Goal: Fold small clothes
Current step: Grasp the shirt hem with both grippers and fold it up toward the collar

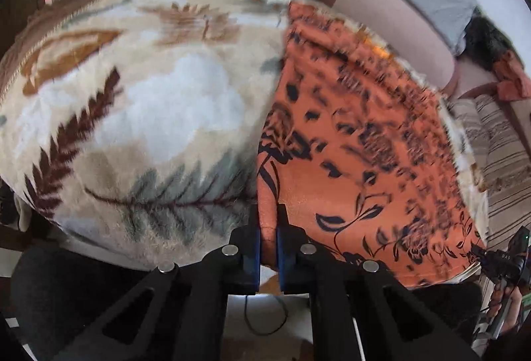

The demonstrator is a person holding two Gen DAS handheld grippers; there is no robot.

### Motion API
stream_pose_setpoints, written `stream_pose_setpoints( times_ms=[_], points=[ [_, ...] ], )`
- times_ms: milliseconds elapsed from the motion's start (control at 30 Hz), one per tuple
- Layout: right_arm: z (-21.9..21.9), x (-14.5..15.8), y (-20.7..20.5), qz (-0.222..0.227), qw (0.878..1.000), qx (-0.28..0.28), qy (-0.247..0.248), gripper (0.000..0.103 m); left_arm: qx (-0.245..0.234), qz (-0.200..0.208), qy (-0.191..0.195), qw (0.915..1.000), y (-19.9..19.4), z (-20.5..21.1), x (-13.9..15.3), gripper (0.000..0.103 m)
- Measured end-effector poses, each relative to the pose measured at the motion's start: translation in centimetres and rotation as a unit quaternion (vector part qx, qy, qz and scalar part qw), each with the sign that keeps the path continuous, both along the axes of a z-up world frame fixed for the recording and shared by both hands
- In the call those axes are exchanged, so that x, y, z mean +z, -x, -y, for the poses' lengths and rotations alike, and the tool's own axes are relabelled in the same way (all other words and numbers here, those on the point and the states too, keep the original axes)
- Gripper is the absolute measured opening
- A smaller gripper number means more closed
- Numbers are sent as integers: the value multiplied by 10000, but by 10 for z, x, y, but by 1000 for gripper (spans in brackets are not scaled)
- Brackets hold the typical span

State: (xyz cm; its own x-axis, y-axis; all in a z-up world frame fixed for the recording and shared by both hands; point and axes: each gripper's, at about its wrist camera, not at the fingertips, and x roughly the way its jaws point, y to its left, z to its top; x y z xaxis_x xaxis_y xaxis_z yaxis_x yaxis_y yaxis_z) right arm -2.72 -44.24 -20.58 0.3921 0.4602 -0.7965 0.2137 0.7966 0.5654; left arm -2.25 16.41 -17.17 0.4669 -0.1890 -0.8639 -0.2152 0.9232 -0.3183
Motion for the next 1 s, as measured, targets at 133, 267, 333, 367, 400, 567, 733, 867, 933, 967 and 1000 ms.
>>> stream_pose_setpoints(
  times_ms=[133, 267, 333, 367, 400, 567, 733, 867, 933, 967, 1000],
  points=[
    [1, -14, 0, -136, 9999, -34, -94, 8, 59, -98, 37, 9999, -1, 1, -6, 7],
    [11, 7, 0, 195, 9991, -155, -352, 8, 23, 344, 137, 9993, 2, 3, 22, 7],
    [14, 19, -3, 379, 9978, -224, -491, 8, 32, 489, 160, 9987, -1, 2, 31, 7],
    [14, 22, -6, 417, 9975, -222, -522, 8, 62, 509, 216, 9985, -5, 1, 34, 7],
    [14, 22, -10, 401, 9977, -203, -498, 8, 100, 504, 299, 9982, -9, -1, 35, 7],
    [14, 23, -37, 380, 9952, -195, -878, 8, 58, 618, 354, 9974, -37, -5, 58, 7],
    [10, 76, -110, 957, 9893, -3, -1105, 8, -112, 1162, 311, 9927, -116, -8, 111, 7],
    [7, 114, -227, 1446, 9821, -53, -1206, 8, -2, 1546, 118, 9879, -212, -14, 128, 8],
    [4, 108, -281, 1430, 9817, -141, -1248, 14, -7, 1366, -231, 9904, -279, -11, 110, 14],
    [1, 97, -317, 1365, 9849, -158, -1057, 18, 30, 1308, -419, 9905, -299, -9, 99, 32],
    [-1, 78, -346, 1304, 9875, -239, -848, 37, 17, 1189, -694, 9905, -321, -7, 83, 45]
  ],
)
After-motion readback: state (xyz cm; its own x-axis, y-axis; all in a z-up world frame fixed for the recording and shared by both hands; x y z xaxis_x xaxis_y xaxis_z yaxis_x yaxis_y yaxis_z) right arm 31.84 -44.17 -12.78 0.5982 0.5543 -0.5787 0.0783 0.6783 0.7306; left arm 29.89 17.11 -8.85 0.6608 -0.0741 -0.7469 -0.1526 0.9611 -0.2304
